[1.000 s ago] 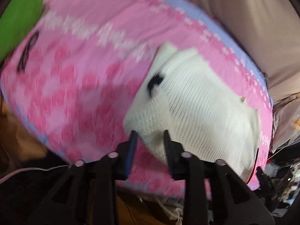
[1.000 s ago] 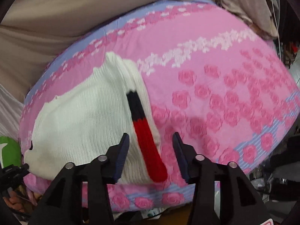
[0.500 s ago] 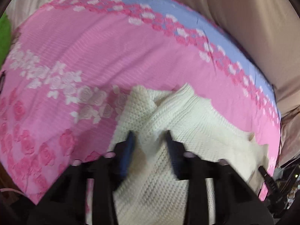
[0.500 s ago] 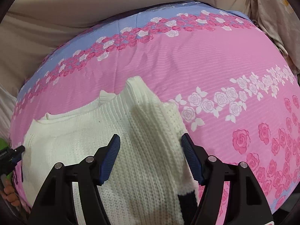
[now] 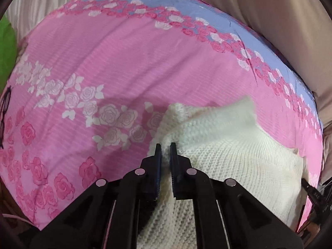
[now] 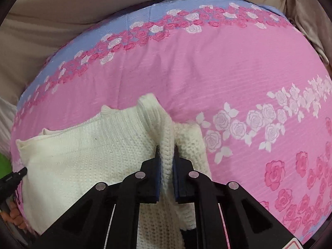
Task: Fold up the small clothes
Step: 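Fold the sleeve onto the sweater with the right gripper and release both grippers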
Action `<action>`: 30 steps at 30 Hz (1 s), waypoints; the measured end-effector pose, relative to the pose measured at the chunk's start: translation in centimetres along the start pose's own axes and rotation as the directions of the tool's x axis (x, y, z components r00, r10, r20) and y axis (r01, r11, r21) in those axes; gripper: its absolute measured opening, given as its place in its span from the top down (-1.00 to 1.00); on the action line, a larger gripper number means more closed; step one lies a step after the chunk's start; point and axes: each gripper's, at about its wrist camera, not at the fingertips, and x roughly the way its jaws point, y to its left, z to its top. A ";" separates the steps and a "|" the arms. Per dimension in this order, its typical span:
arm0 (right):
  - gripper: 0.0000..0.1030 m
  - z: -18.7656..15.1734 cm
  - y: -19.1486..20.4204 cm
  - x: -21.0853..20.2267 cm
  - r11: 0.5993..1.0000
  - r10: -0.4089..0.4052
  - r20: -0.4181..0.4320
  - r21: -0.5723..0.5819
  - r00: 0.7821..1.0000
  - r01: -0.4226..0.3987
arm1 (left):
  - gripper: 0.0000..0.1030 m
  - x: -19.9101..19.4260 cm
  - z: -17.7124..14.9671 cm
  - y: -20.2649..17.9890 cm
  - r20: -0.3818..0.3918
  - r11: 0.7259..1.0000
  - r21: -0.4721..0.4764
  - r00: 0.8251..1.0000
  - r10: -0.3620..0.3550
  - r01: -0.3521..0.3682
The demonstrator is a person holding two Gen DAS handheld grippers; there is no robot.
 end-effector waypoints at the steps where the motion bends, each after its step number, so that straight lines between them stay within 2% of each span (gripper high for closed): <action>1: 0.77 -0.1 0.4 -1.2 1.000 -0.002 0.032 -0.001 0.999 0.002 | 0.81 -0.7 -0.1 -0.1 0.005 1.000 0.002 1.000 -0.010 0.010; 4: 0.65 -1.5 2.9 -6.6 0.995 -0.056 0.175 -0.076 0.983 0.071 | 0.80 -4.3 -1.2 -0.2 0.049 0.998 0.037 0.998 -0.048 0.046; 6: 0.64 -3.7 5.3 -9.6 0.987 -0.010 0.224 -0.153 0.975 0.046 | 0.81 -5.7 -2.3 -0.6 0.062 0.997 0.047 0.997 -0.056 0.053; 8: 0.64 -6.2 7.7 -10.4 0.974 0.066 0.197 -0.226 0.978 -0.020 | 0.81 -6.7 -4.1 -1.3 0.050 0.995 0.071 0.996 -0.071 0.067; 10: 0.66 -9.5 10.3 -9.0 0.951 0.117 0.102 -0.298 0.988 -0.082 | 0.81 -6.4 -5.9 -2.8 0.024 0.992 0.104 0.996 -0.081 0.078; 11: 0.66 -10.9 11.4 -7.8 0.939 0.124 0.053 -0.330 0.991 -0.100 | 0.80 -5.9 -6.8 -3.4 0.004 0.989 0.123 0.997 -0.080 0.079; 13: 0.76 -13.7 13.0 -3.9 0.916 0.083 -0.087 -0.386 0.993 -0.110 | 0.79 -3.9 -8.9 -4.6 -0.063 0.984 0.166 0.996 -0.060 0.070; 14: 0.78 -14.6 13.4 -2.8 0.911 0.060 -0.130 -0.398 0.990 -0.108 | 0.79 -2.7 -9.9 -5.0 -0.098 0.981 0.184 0.994 -0.040 0.057; 15: 0.76 -14.7 13.7 -3.5 0.907 0.060 -0.095 -0.411 0.994 -0.094 | 0.80 -2.3 -10.5 -5.2 -0.094 0.979 0.198 0.995 -0.024 0.042; 16: 0.76 -14.4 13.9 -4.6 0.903 0.078 -0.082 -0.416 0.994 -0.105 | 0.80 -2.7 -10.9 -5.5 -0.058 0.975 0.220 0.998 -0.015 0.028; 19: 0.74 -13.6 14.0 -7.1 0.908 0.140 -0.033 -0.394 0.990 -0.141 | 0.79 -2.8 -10.8 -5.8 -0.060 0.970 0.242 0.998 -0.010 0.024; 20: 0.72 -13.6 14.0 -6.6 0.907 0.139 -0.047 -0.395 0.989 -0.146 | 0.79 -2.6 -10.8 -5.7 -0.063 0.972 0.234 0.998 -0.011 0.025; 22: 0.73 -14.7 14.3 -3.5 0.903 0.075 -0.120 -0.414 0.990 -0.119 | 0.79 -2.4 -10.7 -5.6 -0.065 0.975 0.221 0.998 -0.012 0.026; 23: 0.73 -15.4 14.4 -2.4 0.898 0.059 -0.128 -0.426 0.990 -0.108 | 0.79 -2.4 -10.6 -5.7 -0.067 0.975 0.221 0.998 -0.009 0.023; 24: 0.73 -15.4 14.7 -3.0 0.893 0.060 -0.095 -0.439 0.994 -0.096 | 0.79 -2.5 -10.7 -5.7 -0.069 0.975 0.223 0.998 -0.007 0.022; 25: 0.72 -15.4 14.9 -3.4 0.893 0.058 -0.101 -0.439 0.993 -0.096 | 0.79 -2.7 -10.8 -5.7 -0.069 0.974 0.224 0.998 -0.006 0.021; 27: 0.71 -14.8 15.1 -5.4 0.902 0.126 -0.071 -0.408 0.989 -0.144 | 0.79 -3.5 -11.2 -5.3 -0.066 0.975 0.222 0.998 -0.015 0.029; 30: 0.71 -14.2 15.9 -6.7 0.896 0.163 -0.040 -0.412 0.986 -0.165 | 0.79 -4.0 -11.3 -4.3 -0.070 0.981 0.189 0.997 -0.021 0.034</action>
